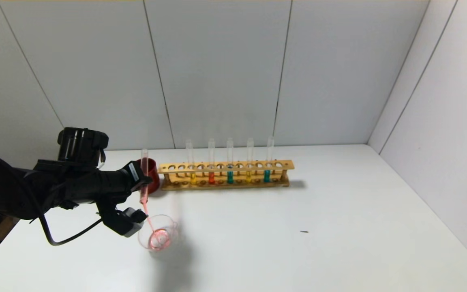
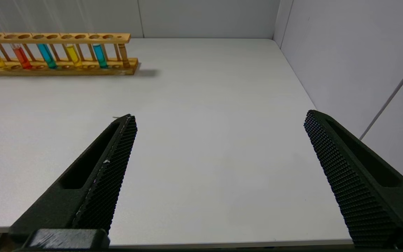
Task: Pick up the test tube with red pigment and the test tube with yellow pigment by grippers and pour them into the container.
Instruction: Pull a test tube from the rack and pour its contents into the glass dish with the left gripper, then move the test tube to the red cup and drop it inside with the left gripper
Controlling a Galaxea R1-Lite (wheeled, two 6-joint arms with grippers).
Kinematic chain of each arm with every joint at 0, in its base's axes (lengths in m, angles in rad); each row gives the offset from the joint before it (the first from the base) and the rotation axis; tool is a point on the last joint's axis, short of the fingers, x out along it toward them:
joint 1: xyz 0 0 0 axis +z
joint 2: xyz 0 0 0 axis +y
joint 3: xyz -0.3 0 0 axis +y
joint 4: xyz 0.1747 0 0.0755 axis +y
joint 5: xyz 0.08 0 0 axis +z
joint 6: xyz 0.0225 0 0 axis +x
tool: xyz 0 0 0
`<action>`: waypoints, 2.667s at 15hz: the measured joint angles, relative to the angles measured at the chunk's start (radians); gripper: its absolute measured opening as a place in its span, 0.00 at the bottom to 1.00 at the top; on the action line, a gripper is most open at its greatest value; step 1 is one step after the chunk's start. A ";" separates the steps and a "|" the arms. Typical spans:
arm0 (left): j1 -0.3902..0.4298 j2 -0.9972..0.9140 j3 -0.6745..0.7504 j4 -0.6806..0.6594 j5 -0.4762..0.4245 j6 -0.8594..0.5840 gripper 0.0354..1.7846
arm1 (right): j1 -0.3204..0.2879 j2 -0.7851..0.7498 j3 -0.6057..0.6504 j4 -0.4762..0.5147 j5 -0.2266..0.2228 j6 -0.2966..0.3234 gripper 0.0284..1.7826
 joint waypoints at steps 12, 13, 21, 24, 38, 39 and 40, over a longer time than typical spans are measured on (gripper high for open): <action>-0.010 -0.003 0.016 -0.037 0.024 0.021 0.16 | 0.000 0.000 0.000 0.000 0.000 0.000 0.98; -0.011 -0.003 0.016 -0.037 0.024 0.021 0.16 | 0.000 0.000 0.000 0.000 0.000 0.000 0.98; -0.029 -0.009 0.020 -0.043 0.033 0.024 0.16 | 0.000 0.000 0.000 0.000 0.000 0.000 0.98; -0.033 -0.017 0.023 -0.044 0.035 0.055 0.16 | 0.000 0.000 0.000 0.000 0.000 0.000 0.98; -0.033 -0.070 0.084 -0.142 0.037 0.078 0.16 | 0.000 0.000 0.000 0.000 0.000 0.000 0.98; -0.033 -0.078 0.087 -0.142 0.036 0.026 0.16 | 0.000 0.000 0.000 0.000 0.000 0.000 0.98; -0.033 -0.090 0.093 -0.146 0.037 -0.043 0.16 | 0.000 0.000 0.000 0.000 0.000 0.000 0.98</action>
